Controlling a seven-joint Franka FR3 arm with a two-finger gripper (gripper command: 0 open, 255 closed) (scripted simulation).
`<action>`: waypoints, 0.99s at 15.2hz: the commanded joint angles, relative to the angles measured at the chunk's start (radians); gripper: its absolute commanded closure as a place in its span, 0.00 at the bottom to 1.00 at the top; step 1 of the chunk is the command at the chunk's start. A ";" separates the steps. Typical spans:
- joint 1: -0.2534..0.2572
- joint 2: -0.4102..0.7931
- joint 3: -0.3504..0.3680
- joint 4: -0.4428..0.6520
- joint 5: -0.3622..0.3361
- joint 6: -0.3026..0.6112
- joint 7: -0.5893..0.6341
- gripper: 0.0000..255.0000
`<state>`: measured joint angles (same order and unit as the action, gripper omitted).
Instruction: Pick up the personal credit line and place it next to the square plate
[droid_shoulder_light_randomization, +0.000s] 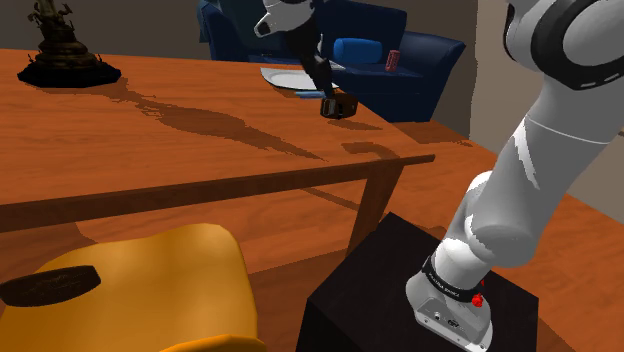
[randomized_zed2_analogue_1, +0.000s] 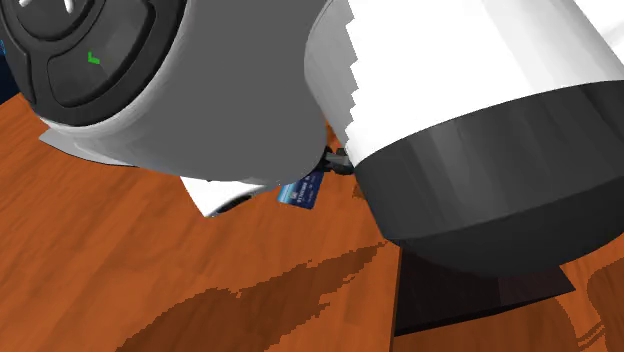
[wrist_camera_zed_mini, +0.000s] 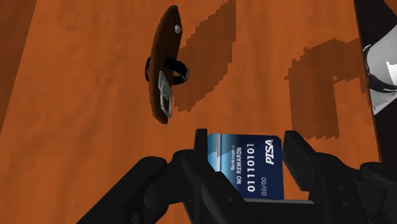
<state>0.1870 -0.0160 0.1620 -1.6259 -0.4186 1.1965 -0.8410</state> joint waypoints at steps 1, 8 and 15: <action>-0.022 -0.001 -0.023 -0.006 -0.017 0.024 -0.043 1.00; -0.106 0.020 -0.108 0.005 -0.075 0.109 -0.197 1.00; -0.191 0.093 -0.188 0.080 -0.115 0.187 -0.345 1.00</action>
<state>0.0085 0.0602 -0.0148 -1.5710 -0.5275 1.3787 -1.1598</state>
